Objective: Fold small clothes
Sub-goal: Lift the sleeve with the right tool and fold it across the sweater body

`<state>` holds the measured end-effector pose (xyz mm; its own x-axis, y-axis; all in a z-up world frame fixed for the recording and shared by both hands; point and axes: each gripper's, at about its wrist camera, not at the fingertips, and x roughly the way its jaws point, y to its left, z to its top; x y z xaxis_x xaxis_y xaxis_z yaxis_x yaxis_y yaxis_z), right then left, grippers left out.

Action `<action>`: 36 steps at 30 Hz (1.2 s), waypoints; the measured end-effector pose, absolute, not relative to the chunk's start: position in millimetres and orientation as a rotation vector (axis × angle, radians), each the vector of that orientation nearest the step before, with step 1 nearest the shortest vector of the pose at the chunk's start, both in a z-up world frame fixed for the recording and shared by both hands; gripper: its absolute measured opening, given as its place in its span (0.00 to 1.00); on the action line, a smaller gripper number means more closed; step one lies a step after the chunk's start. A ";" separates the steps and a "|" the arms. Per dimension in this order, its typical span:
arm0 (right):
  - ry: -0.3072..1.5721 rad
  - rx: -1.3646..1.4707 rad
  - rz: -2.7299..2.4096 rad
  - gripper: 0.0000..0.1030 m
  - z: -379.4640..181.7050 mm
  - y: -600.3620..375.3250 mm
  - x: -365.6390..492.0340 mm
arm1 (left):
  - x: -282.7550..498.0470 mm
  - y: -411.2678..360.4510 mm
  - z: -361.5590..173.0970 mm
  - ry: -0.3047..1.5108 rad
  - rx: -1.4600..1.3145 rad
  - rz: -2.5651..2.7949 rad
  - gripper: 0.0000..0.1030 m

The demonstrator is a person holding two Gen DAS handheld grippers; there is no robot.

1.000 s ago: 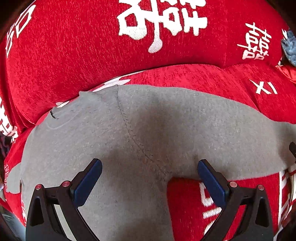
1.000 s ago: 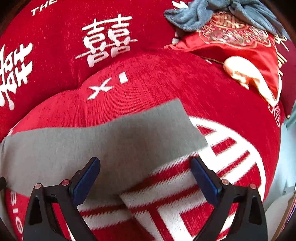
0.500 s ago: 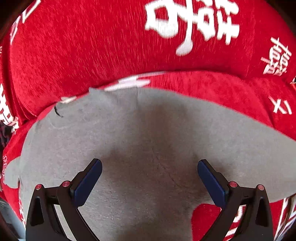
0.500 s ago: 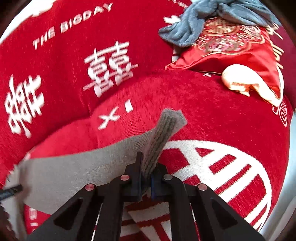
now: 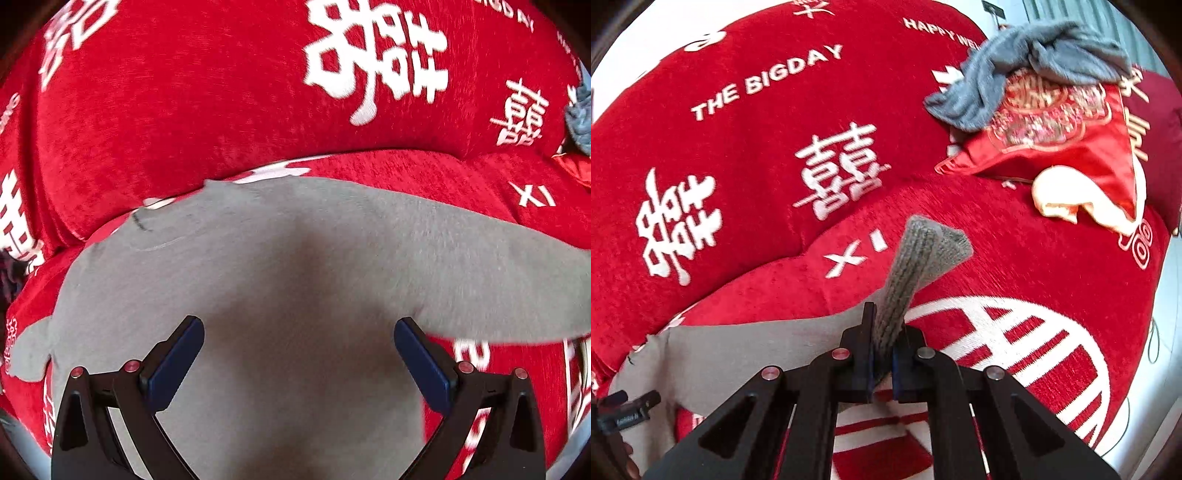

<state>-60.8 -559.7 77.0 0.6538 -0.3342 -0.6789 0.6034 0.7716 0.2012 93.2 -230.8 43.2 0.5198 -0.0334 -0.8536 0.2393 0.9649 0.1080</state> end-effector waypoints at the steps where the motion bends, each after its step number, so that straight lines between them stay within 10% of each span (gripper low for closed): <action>1: 0.664 0.429 -0.545 0.07 83.0 -554.0 -58.8 | 88.1 -223.4 45.4 1.005 0.212 -0.169 1.00; 36: 0.603 0.117 -0.193 0.06 202.7 -250.1 50.3 | 35.7 7.0 32.1 1.028 -0.087 -0.074 1.00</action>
<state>50.3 -250.1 202.7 0.8066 -0.1460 -0.5728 0.2139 0.9754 0.0526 35.7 7.0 32.1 0.5146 -0.1023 -0.8513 0.0208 0.9941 -0.1068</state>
